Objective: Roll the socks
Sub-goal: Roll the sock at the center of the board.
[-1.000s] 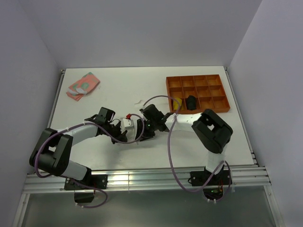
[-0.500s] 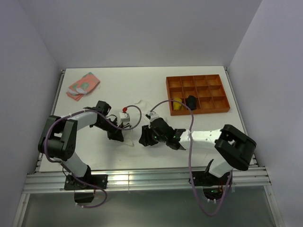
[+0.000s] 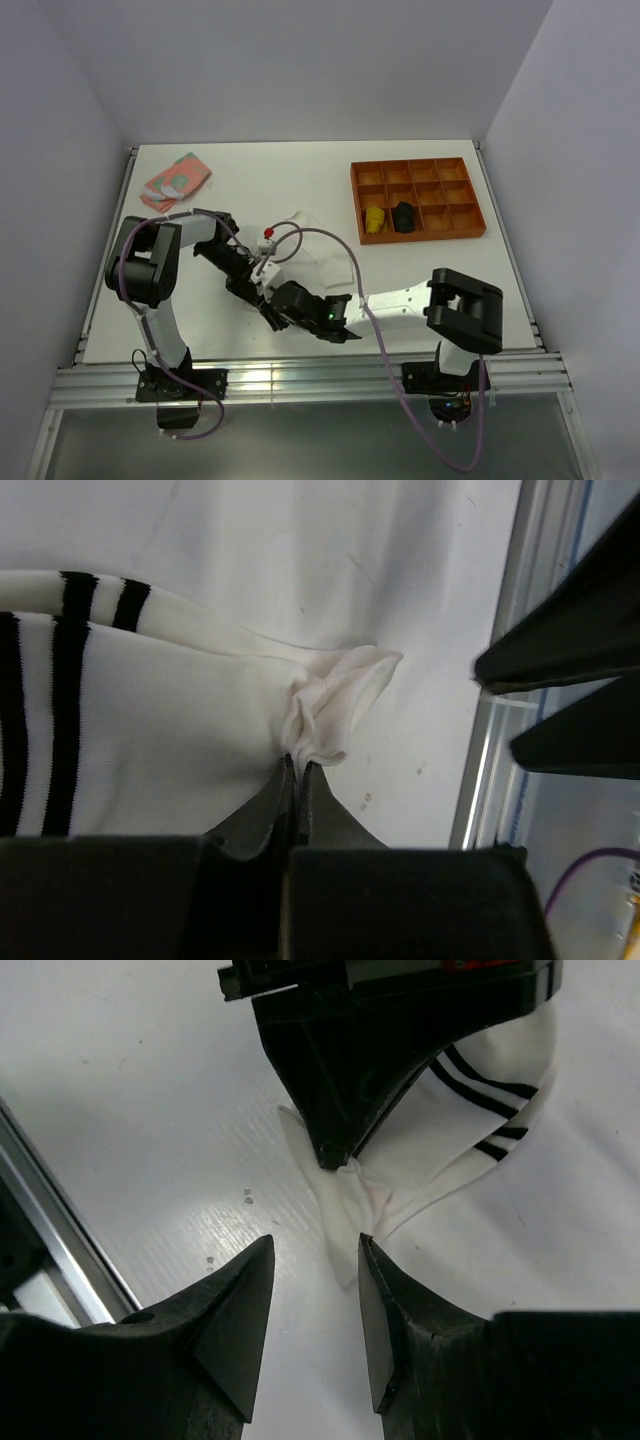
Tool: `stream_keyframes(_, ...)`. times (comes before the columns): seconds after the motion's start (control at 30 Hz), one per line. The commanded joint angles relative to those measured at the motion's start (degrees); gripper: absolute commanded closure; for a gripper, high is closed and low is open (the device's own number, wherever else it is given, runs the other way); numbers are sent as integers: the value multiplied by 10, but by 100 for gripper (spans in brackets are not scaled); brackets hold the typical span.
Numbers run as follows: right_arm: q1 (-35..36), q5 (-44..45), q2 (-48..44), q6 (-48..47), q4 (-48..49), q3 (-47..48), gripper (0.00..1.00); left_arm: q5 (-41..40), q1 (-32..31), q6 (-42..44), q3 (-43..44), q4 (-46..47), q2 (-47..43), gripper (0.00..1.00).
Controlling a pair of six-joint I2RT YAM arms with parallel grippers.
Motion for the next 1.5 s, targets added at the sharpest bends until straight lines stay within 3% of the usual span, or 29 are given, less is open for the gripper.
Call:
stream_keyframes(0.0,13,29,33,-66,14,41,54,20,-2,46,29,-75,18,100)
stream_keyframes(0.27,27,27,93,-98,2,80,57,35,-2,85,64,-147,67,100)
stream_keyframes(1.03,33,33,164,-107,-46,110,55,35,-3,102,74,-178,94,100)
stream_keyframes(1.3,31,42,173,-90,-47,99,76,45,-2,130,80,-204,96,96)
stream_keyframes(1.43,28,24,169,-74,-42,88,85,57,1,89,75,-156,77,83)
stream_keyframes(1.47,26,20,167,-71,-44,86,85,59,2,72,73,-138,62,76)
